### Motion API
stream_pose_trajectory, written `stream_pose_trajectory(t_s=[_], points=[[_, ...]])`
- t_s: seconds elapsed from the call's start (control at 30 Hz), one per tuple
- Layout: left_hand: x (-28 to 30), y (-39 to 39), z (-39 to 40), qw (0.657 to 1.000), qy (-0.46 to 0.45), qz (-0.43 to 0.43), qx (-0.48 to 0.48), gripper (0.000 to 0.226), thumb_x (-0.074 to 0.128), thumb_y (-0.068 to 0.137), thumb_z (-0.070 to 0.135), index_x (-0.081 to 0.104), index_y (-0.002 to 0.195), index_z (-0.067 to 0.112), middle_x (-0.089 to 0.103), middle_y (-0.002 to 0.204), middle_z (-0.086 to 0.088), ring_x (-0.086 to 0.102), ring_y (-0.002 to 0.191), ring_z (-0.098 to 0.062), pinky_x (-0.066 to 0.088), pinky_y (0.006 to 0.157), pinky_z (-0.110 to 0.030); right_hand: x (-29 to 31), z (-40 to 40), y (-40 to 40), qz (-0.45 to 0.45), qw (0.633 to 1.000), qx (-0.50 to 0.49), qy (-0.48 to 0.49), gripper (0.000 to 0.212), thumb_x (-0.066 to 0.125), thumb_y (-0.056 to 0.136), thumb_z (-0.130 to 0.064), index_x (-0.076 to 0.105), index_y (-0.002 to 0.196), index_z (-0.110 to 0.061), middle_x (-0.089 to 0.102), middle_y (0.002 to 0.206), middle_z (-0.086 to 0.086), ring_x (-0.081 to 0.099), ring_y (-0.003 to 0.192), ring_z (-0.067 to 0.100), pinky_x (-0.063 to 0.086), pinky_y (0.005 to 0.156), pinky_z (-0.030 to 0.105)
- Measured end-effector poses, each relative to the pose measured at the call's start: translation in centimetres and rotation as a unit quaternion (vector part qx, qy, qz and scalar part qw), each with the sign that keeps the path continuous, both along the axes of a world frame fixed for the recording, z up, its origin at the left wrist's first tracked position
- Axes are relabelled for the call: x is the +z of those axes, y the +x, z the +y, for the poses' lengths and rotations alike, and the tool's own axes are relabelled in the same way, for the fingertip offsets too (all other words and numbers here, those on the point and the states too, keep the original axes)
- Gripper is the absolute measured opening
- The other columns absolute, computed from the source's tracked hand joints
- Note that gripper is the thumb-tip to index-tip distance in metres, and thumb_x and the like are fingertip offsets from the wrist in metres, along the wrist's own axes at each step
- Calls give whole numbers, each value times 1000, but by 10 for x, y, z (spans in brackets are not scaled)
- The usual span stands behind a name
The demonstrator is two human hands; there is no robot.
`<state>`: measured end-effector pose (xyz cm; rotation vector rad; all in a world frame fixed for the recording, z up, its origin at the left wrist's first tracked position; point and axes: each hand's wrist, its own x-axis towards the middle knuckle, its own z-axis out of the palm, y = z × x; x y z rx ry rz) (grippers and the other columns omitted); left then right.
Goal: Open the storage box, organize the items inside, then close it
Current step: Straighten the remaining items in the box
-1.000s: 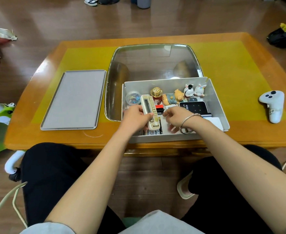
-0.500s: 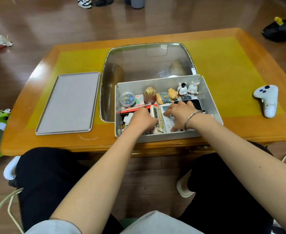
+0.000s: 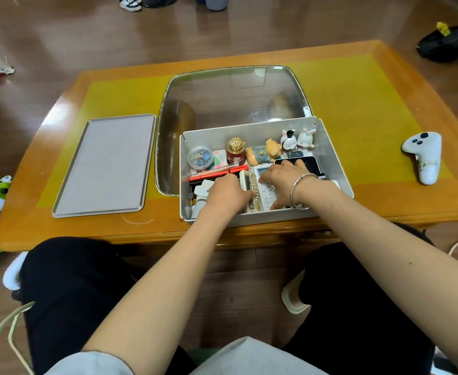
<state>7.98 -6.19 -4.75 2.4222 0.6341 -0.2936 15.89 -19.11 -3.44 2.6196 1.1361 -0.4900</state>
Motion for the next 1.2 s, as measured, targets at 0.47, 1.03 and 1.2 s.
stream_pose_trajectory(t_s=[0.47, 1.03, 1.2], points=[[-5, -6, 3, 998, 35, -36, -45, 26, 70, 85, 37, 62, 96, 15, 69, 96, -4, 62, 78, -16, 47, 62, -28, -9, -3, 3, -17, 1000, -1, 19, 81, 73, 68, -56, 39, 137, -31, 46, 134, 1, 39, 123, 25, 29, 99, 45], [4, -16, 12, 996, 30, -84, -25, 38, 69, 86, 24, 57, 120, 13, 67, 107, -7, 64, 92, -23, 54, 79, -35, -4, -6, 6, 6, 999, -27, 20, 81, 74, 63, -61, 43, 134, -35, 50, 130, -2, 40, 122, 25, 30, 97, 44], [15, -28, 45, 984, 94, -150, -1, 33, 66, 88, 25, 59, 120, 21, 69, 103, 0, 63, 96, -19, 51, 83, -35, 4, -4, 2, 1, 996, -27, 83, 75, 73, 69, -56, 45, 133, -31, 49, 133, -1, 40, 124, 25, 31, 98, 45]])
